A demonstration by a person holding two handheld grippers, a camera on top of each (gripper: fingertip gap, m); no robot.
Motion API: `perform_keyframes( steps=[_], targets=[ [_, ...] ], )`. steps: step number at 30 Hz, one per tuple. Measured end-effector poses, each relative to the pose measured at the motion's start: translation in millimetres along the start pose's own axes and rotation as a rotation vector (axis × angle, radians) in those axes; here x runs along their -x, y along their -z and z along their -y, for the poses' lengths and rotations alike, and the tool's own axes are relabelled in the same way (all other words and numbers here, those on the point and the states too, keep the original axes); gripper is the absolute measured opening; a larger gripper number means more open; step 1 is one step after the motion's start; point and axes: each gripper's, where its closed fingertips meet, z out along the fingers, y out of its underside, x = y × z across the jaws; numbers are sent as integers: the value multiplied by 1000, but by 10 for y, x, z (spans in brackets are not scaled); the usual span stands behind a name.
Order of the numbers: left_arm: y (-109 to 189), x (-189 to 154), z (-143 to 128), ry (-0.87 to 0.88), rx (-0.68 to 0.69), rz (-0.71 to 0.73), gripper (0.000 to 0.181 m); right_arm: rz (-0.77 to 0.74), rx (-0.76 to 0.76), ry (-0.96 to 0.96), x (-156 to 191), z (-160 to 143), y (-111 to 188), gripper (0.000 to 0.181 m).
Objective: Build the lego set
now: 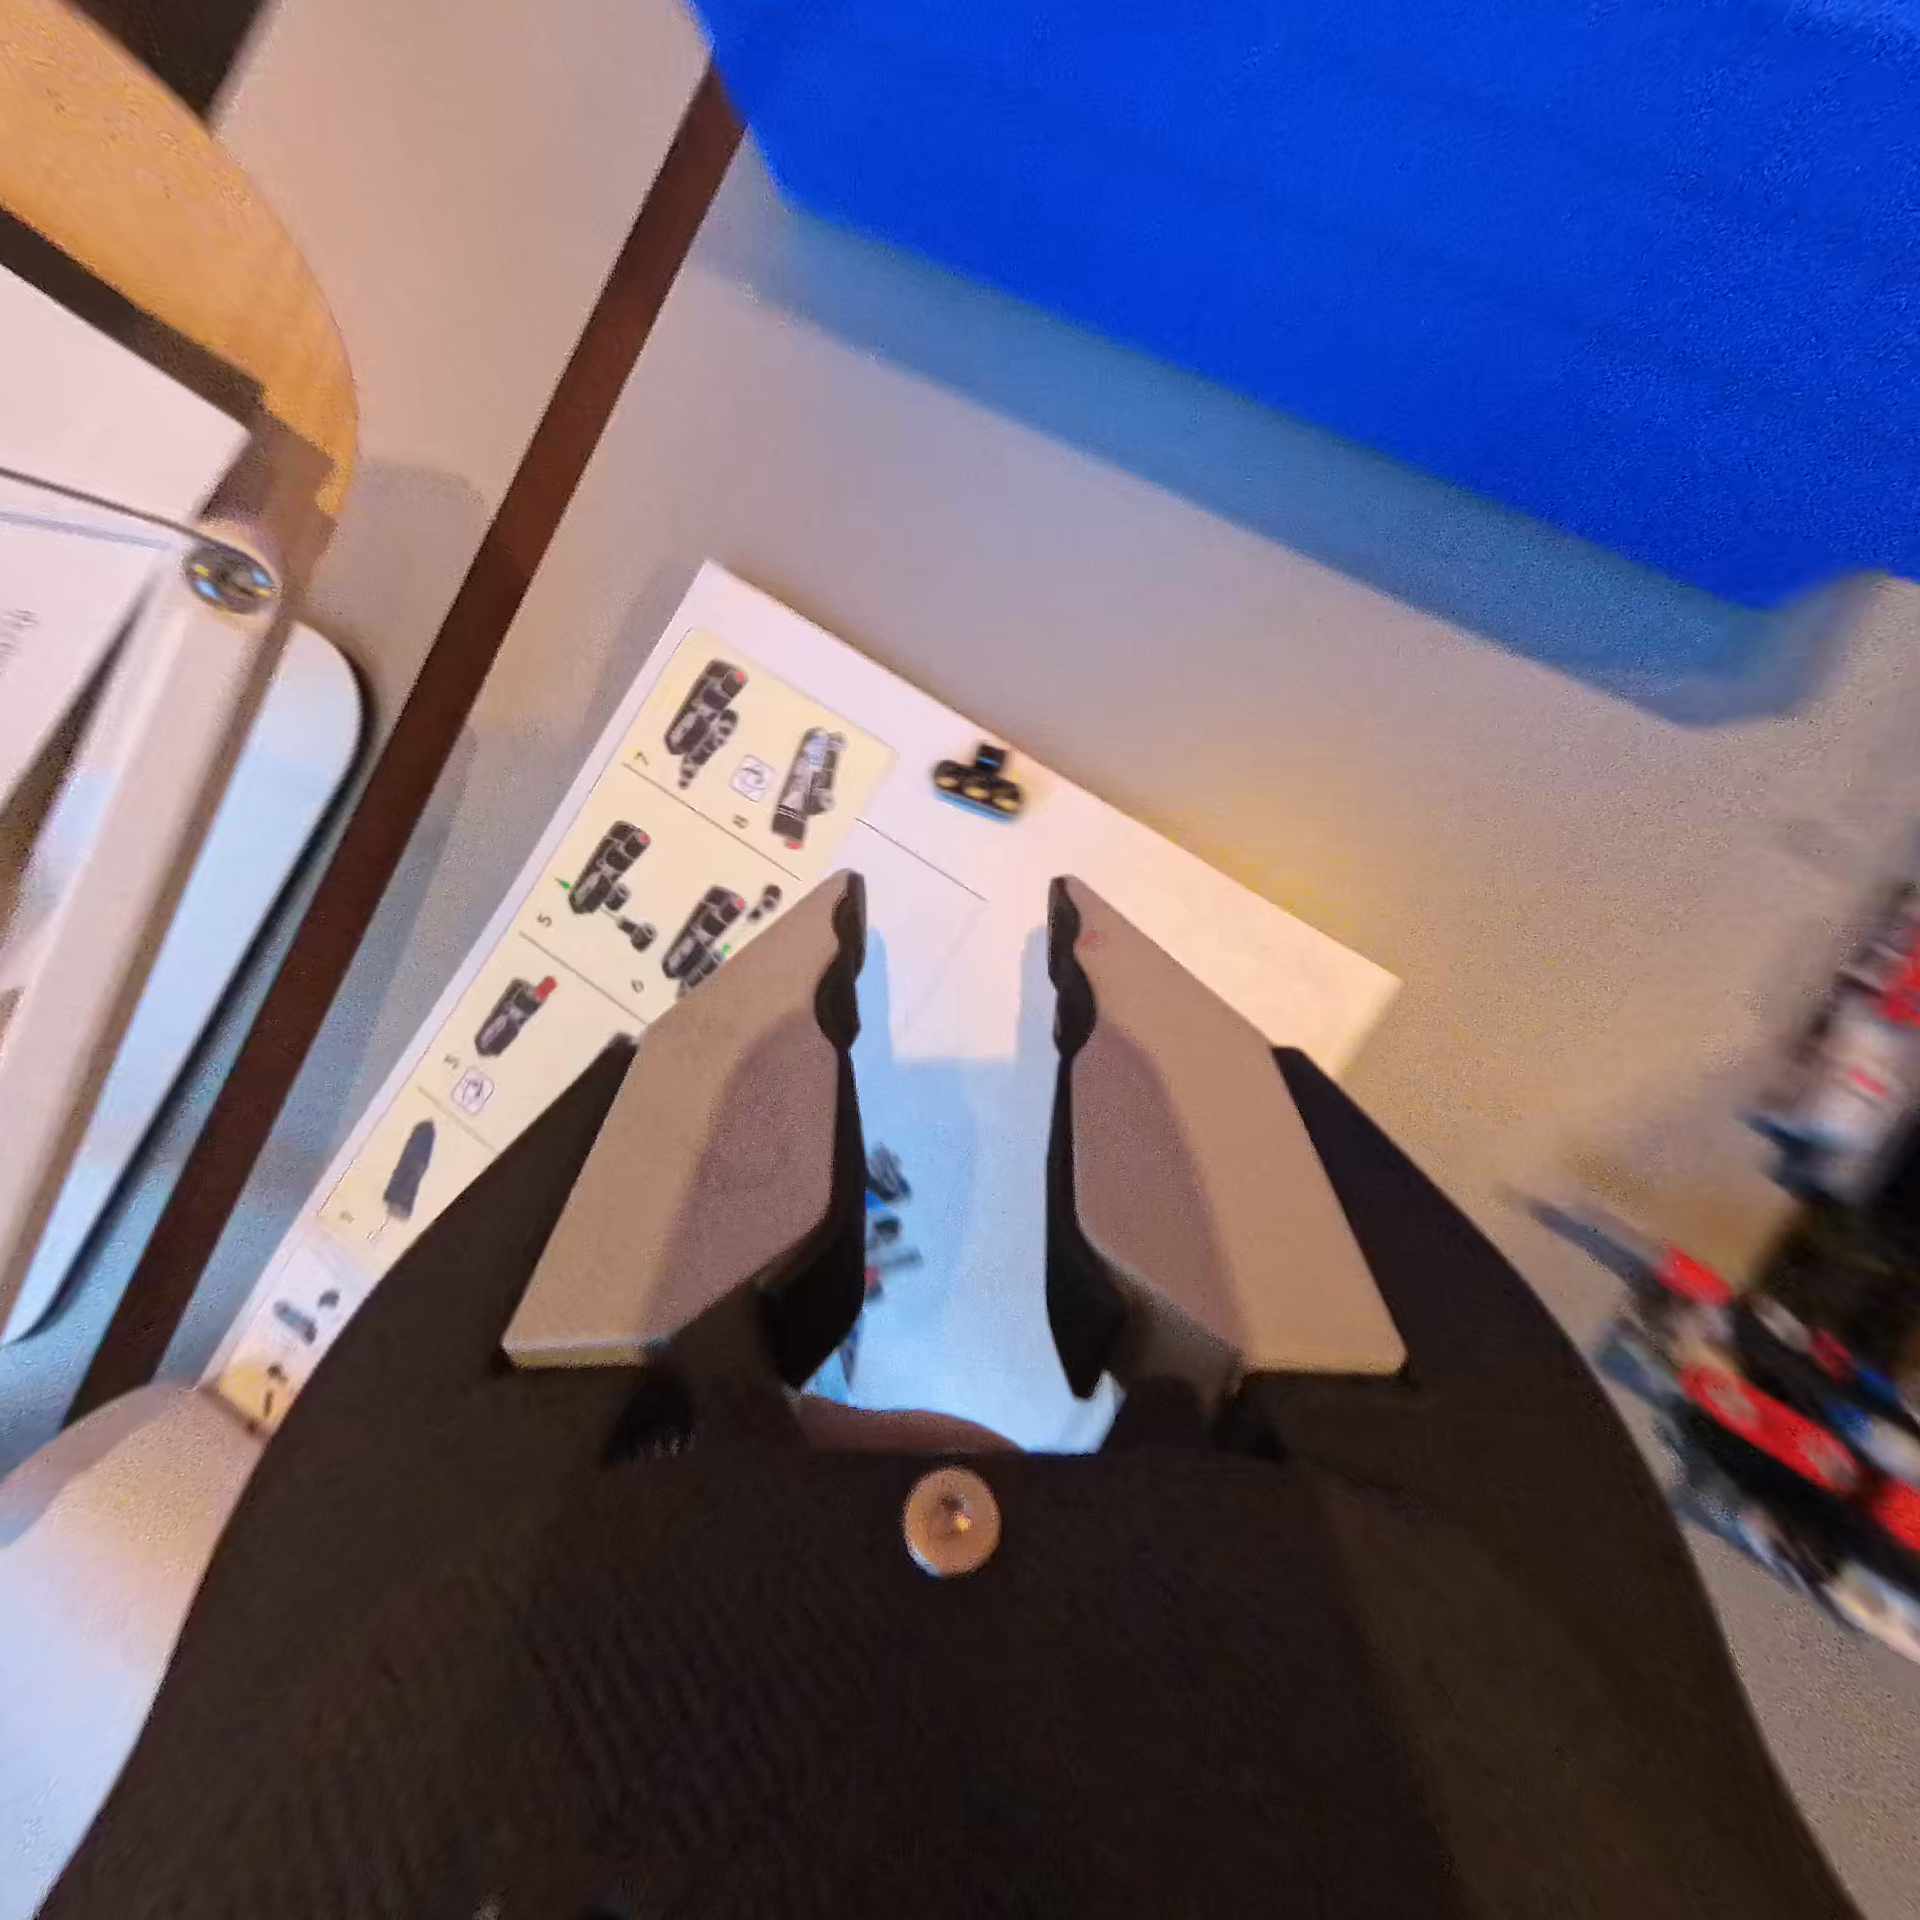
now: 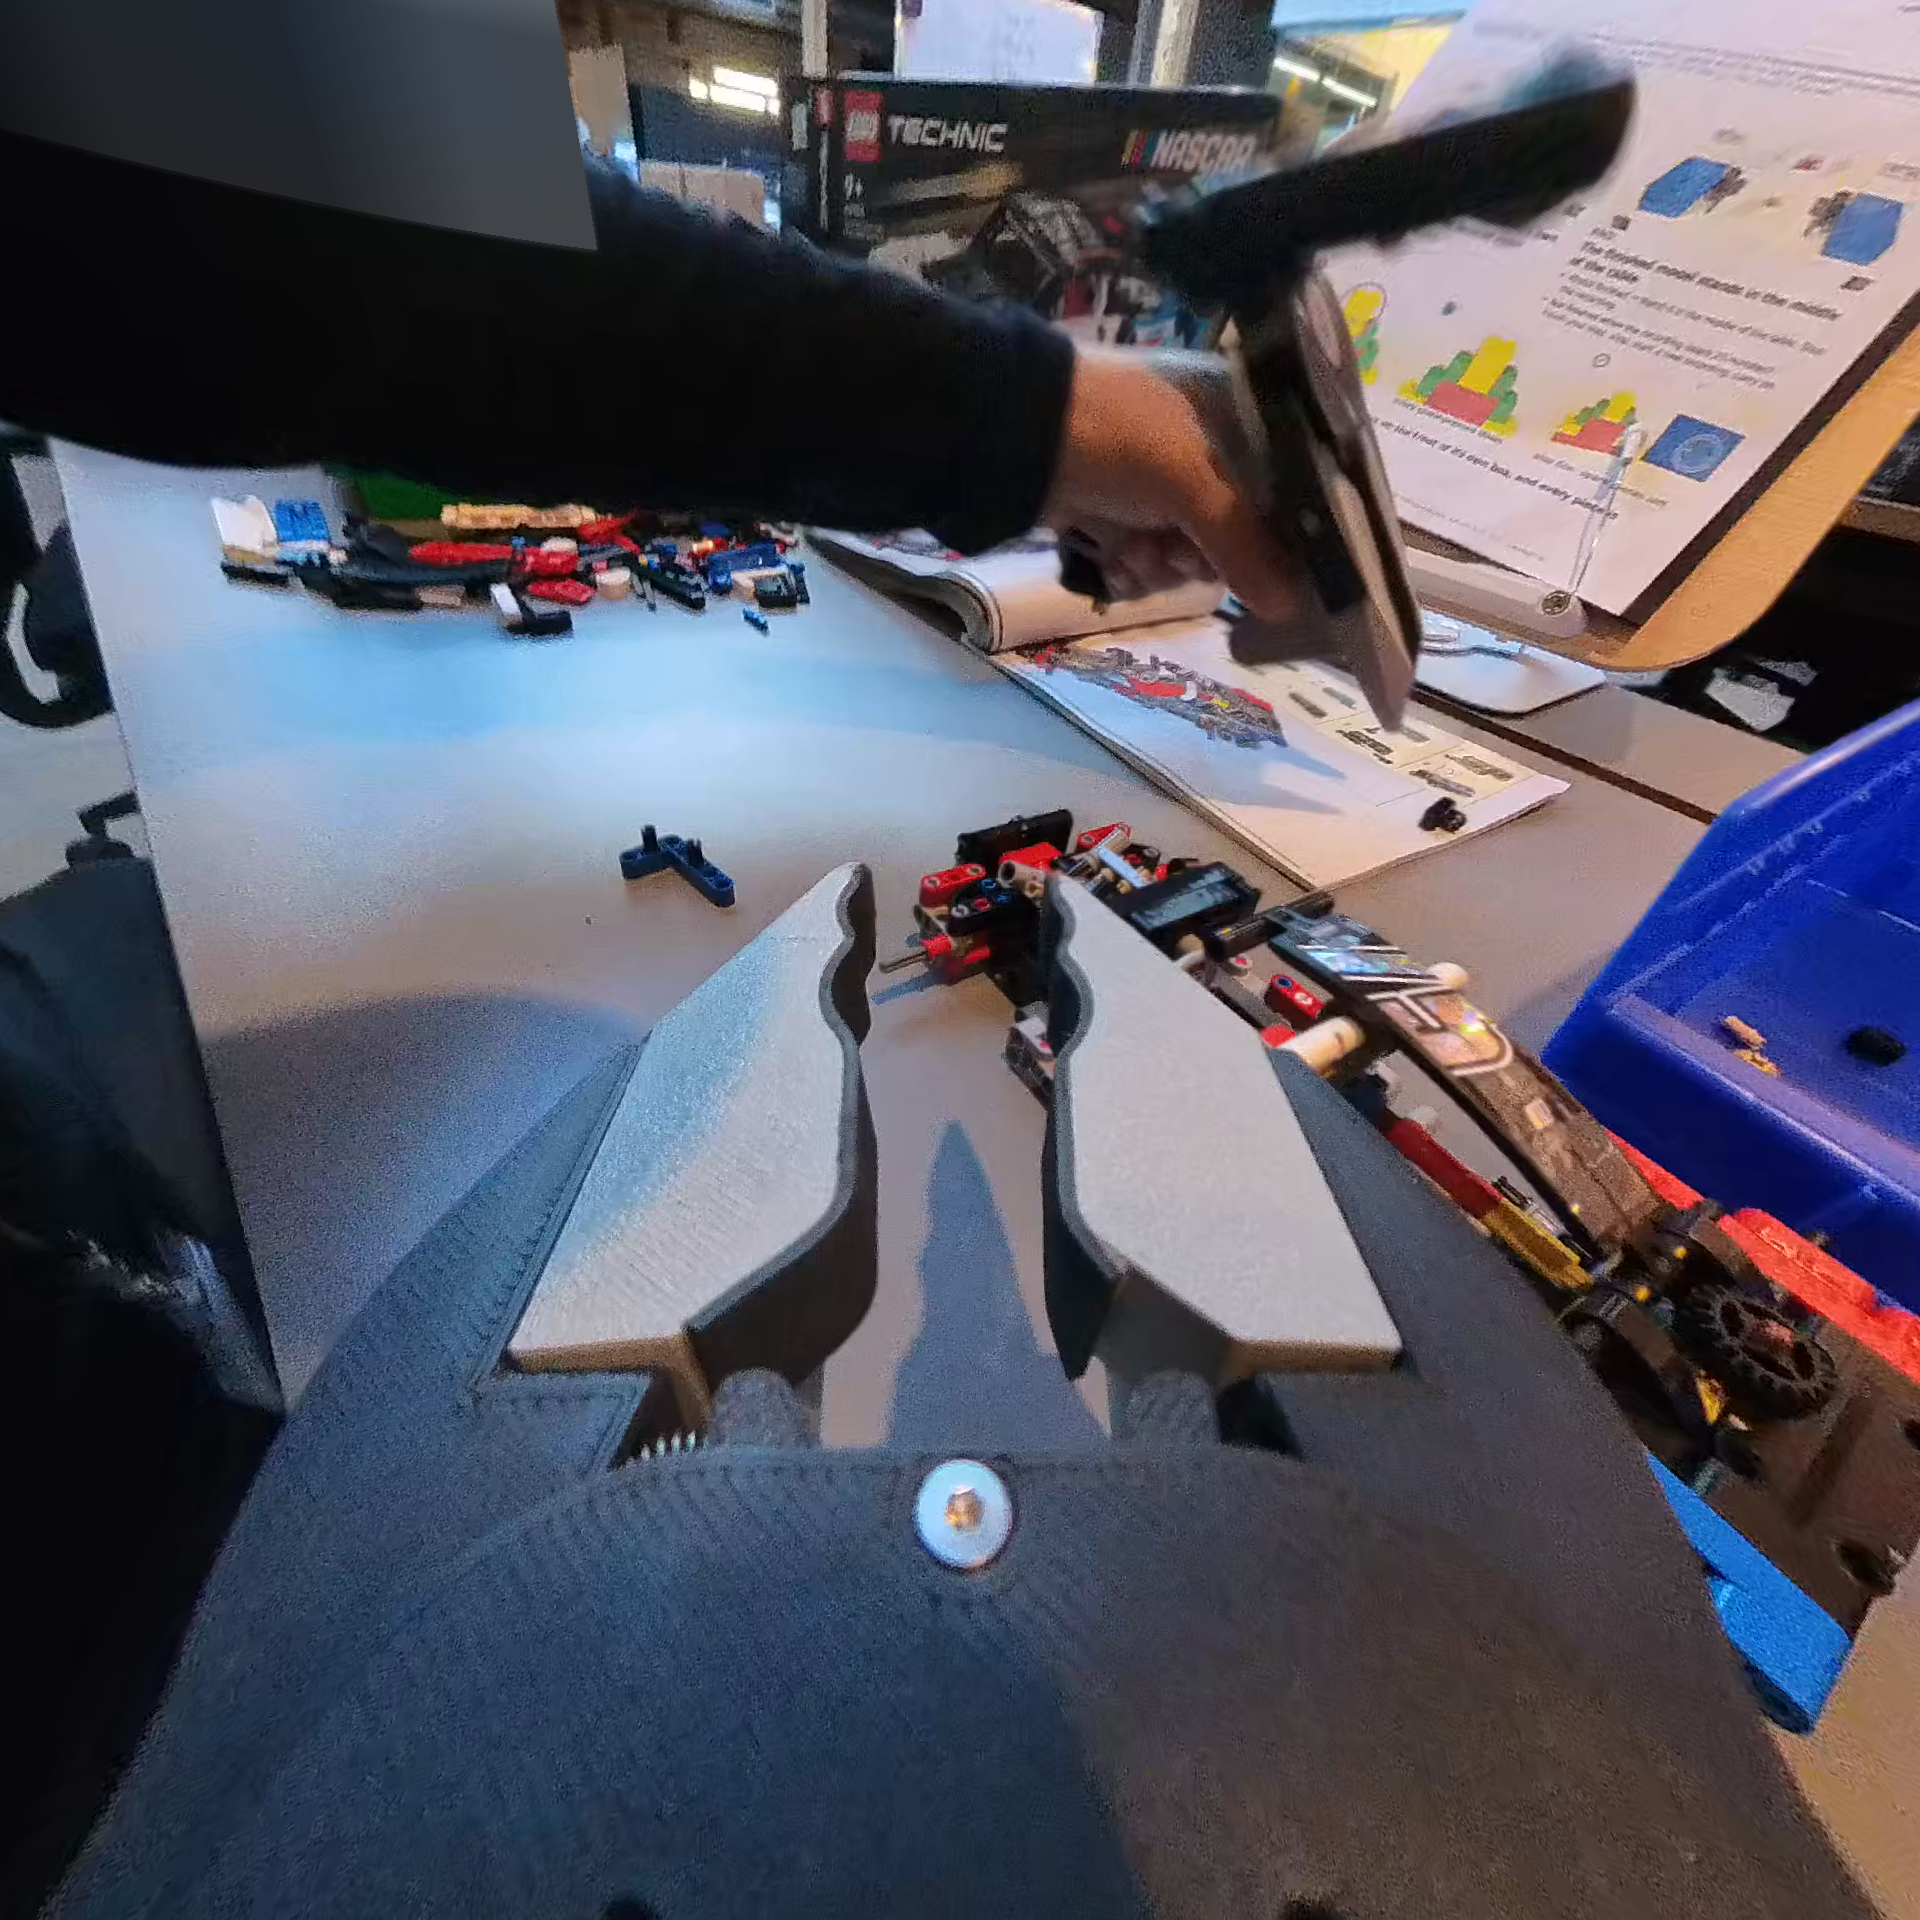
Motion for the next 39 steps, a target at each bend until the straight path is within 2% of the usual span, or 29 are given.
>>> perform_keyframes(
  steps=[2, 5, 7, 9, 11, 12, 14, 19, 21, 23, 28, 31, 32, 35, 39],
  targets=[
    [-288, 56, -30, 65, 89, -35, 37, -2, -18, -26, -31, 18, 21, 28],
    [-438, 18, 31, 78, 95, -75, 36, -1, -26, -25, -30, 27, 29, 27],
    [-461, 11, 47, 62, 105, -69, 27, 5, -23, -23, -23, 23, 23, 27],
    [-483, -51, 30, 32, 112, -86, 6, 8, -20, -29, -29, 19, 16, 27],
    [-491, -55, 22, -1, 107, -64, 6, 7, -21, -39, -42, 19, 17, 27],
    [-483, -48, 12, 2, 115, -54, 8, 7, -23, -44, -46, 20, 18, 27],
    [-455, -37, 26, 4, 119, -47, 31, 10, -20, -52, -52, 16, 15, 25],
    [-438, -79, 136, 6, 97, -104, 34, 3, -6, -40, -46, 0, 2, 23],
    [-500, -76, 144, -7, 113, -107, 26, 5, -2, -36, -41, -5, -3, 23],
    [-538, -165, 176, -21, 100, -150, 6, 7, -1, -36, -38, -8, -5, 23],
    [-512, -245, 159, -81, 91, -139, 0, 7, -8, -51, -54, 0, 2, 21],
    [-443, -211, 158, -99, 98, -102, 3, 4, -12, -51, -58, 4, 6, 21],
    [-406, -234, 188, -105, 84, -116, 10, 2, -14, -49, -58, 6, 8, 21],
    [-314, -299, 286, -161, 56, -158, 15, 2, -12, -50, -58, 4, 6, 19],
    [-435, -274, 172, -317, 181, -146, 31, 5, -8, -52, -56, -2, 2, 19]
  ],
)
